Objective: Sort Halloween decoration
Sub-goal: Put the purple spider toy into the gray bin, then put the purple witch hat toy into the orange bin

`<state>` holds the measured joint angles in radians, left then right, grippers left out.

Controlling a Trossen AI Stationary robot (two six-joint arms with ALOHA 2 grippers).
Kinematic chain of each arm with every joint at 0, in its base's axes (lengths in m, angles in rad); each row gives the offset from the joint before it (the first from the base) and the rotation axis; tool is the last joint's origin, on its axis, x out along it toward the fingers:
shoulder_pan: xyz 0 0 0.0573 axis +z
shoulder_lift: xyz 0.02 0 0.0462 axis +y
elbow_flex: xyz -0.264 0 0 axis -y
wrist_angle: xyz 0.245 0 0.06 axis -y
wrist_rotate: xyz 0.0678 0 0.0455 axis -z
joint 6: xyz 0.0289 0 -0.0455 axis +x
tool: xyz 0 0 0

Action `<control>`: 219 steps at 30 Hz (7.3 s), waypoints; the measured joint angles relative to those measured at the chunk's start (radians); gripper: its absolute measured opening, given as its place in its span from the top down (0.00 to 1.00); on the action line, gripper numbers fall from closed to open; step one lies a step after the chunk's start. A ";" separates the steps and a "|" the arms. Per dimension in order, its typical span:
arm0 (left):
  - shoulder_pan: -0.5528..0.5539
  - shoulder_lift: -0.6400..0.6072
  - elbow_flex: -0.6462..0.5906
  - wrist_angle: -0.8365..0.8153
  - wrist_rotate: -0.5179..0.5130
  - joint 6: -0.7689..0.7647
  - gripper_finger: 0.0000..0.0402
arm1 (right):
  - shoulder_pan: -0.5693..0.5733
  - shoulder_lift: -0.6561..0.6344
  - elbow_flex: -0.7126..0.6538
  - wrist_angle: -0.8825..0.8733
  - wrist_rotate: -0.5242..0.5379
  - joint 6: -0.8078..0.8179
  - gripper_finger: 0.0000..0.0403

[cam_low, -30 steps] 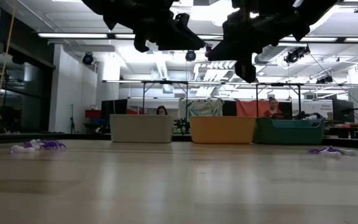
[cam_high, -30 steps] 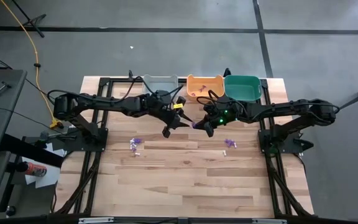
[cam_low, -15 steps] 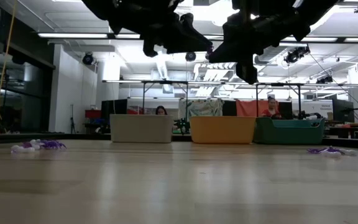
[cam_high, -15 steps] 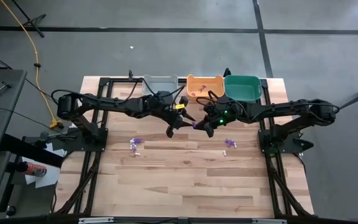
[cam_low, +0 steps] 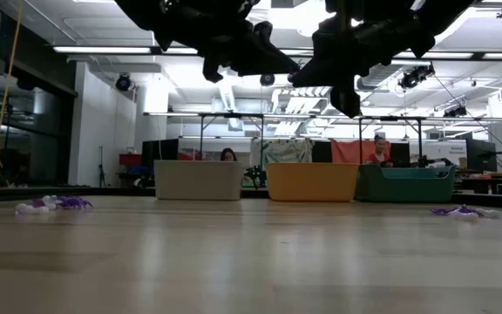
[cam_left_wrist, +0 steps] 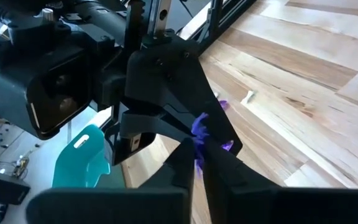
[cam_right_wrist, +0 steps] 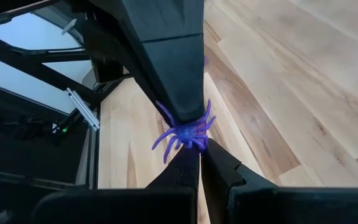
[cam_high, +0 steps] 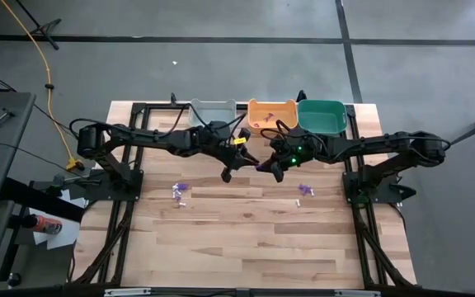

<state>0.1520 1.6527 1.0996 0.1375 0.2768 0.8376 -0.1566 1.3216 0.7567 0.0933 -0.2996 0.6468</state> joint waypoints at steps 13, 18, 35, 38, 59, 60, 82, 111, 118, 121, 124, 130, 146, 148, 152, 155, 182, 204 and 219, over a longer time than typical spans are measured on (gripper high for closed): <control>0.000 0.000 0.000 0.002 -0.006 -0.015 1.00 | 0.000 0.000 0.000 0.001 -0.049 0.000 0.94; -0.001 0.001 0.000 0.007 -0.017 -0.015 1.00 | 0.000 0.000 0.000 0.002 -0.049 0.000 0.91; 0.100 -0.113 0.000 -0.118 -0.217 -0.052 1.00 | 0.000 -0.001 0.002 -0.058 -0.033 -0.024 0.88; 0.145 -0.165 0.000 -0.228 -0.243 -0.148 1.00 | 0.000 -0.001 0.002 -0.070 0.000 -0.028 0.88; 0.342 -0.353 -0.221 -0.341 -0.440 -0.758 1.00 | -0.076 -0.001 0.002 -0.095 0.244 -0.131 0.88; 0.383 -0.337 -0.177 -0.376 -0.423 -0.758 1.00 | -0.085 -0.001 0.002 -0.092 0.244 -0.129 0.88; 0.615 0.287 0.372 -0.964 -0.200 -0.814 1.00 | -0.138 -0.001 0.002 -0.069 0.304 -0.060 0.88; 0.621 0.352 0.372 -0.874 -0.340 -1.347 0.86 | -0.137 0.000 0.002 -0.069 0.352 -0.060 0.88; 0.635 0.312 0.395 -0.885 -0.299 -1.335 0.71 | -0.139 0.000 0.002 -0.068 0.352 -0.071 0.88; 0.647 0.258 0.423 -0.889 -0.262 -1.296 0.67 | -0.145 -0.006 0.001 -0.062 0.351 -0.096 0.88; 0.645 0.170 0.432 -0.889 -0.245 -1.240 0.64 | -0.148 -0.021 0.001 -0.054 0.302 -0.112 0.88; 0.542 -0.059 0.407 -0.862 -0.245 -1.078 0.64 | -0.081 -0.014 0.029 -0.159 0.096 -0.189 0.87; 0.191 -0.582 -0.027 -0.476 -0.352 -1.157 0.64 | 0.094 0.259 0.313 -0.718 0.146 -1.048 0.67; 0.180 -0.607 -0.041 -0.486 -0.378 -1.159 0.64 | 0.094 0.307 0.329 -0.713 0.124 -1.120 0.68; 0.170 -0.631 -0.041 -0.489 -0.411 -1.160 0.64 | 0.097 0.396 0.355 -0.710 0.118 -1.211 0.68; 0.168 -0.637 -0.041 -0.491 -0.423 -1.151 0.64 | 0.097 0.442 0.367 -0.676 0.124 -1.246 0.68; 0.168 -0.636 -0.041 -0.509 -0.421 -1.140 0.64 | 0.097 0.554 0.369 -0.623 0.162 -1.310 0.81; 0.238 -0.661 -0.039 -0.469 -0.430 -0.913 0.64 | -0.012 0.017 0.046 -0.822 0.208 -0.749 1.00; 0.249 -0.644 -0.039 -0.311 -0.389 -0.960 0.64 | -0.196 -0.273 -0.172 0.009 0.351 -0.461 1.00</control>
<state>0.4007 1.0084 1.0607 -0.1733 -0.1121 -0.1226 -0.3528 1.0483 0.5847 0.1024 0.0515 0.1854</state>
